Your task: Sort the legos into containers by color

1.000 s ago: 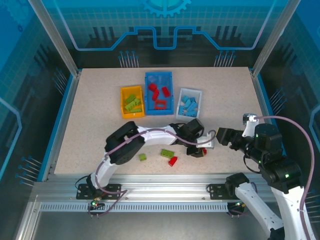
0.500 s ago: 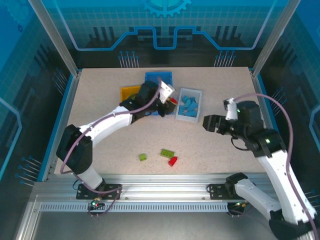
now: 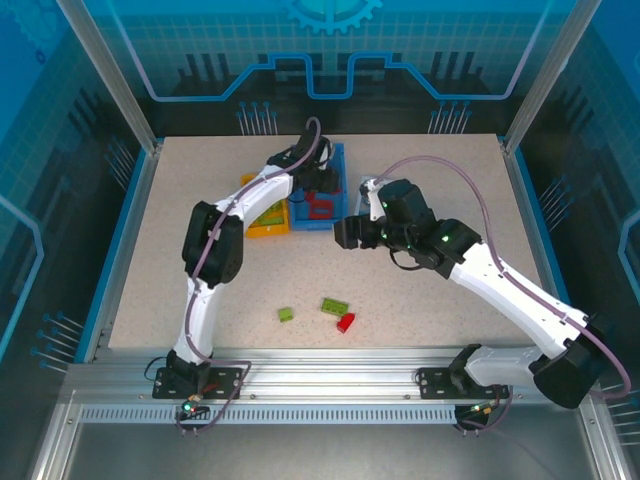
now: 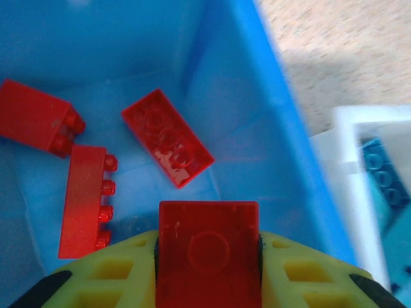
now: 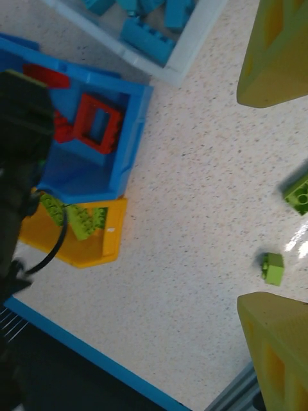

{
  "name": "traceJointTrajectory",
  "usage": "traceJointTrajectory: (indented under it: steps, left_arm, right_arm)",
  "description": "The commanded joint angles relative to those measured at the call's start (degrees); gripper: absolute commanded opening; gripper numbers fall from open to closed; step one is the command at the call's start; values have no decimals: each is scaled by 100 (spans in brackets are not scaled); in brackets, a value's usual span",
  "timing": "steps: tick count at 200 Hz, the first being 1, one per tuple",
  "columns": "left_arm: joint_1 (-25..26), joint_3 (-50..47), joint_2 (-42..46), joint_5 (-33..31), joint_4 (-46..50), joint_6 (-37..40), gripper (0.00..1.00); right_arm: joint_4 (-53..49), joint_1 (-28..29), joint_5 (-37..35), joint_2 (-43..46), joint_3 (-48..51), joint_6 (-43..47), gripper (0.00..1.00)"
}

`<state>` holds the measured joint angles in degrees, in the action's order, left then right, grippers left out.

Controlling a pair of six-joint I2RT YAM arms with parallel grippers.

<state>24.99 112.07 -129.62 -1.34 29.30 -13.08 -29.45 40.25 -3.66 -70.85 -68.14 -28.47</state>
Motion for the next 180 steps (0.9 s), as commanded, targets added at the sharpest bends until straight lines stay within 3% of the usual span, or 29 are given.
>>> traceJointTrajectory:
  steps: [1, 21, 44, 65, 114, 180]
  left_arm:
    - [-50, 490, -275, -287, 469, -354, 34]
    - [-67, 658, -481, -268, 616, -471, 37]
    - [-72, 618, -498, -200, 672, -591, 53]
    - [-61, 484, -315, -166, 652, -682, 62]
    - [-40, -272, 852, -86, 294, -954, 62]
    - [-3, -2412, 3544, 192, 205, -1762, 62]
  right_arm:
    - [317, 68, -217, 40, -69, -53, 77]
    - [284, 62, -232, 80, 6, -62, 78]
    - [282, 48, -240, 124, 88, -80, 78]
    - [260, 43, -226, 143, 125, -76, 79]
    - [85, 34, -290, 300, 225, 124, 78]
    - [-640, 312, -386, 553, 549, 674, 78]
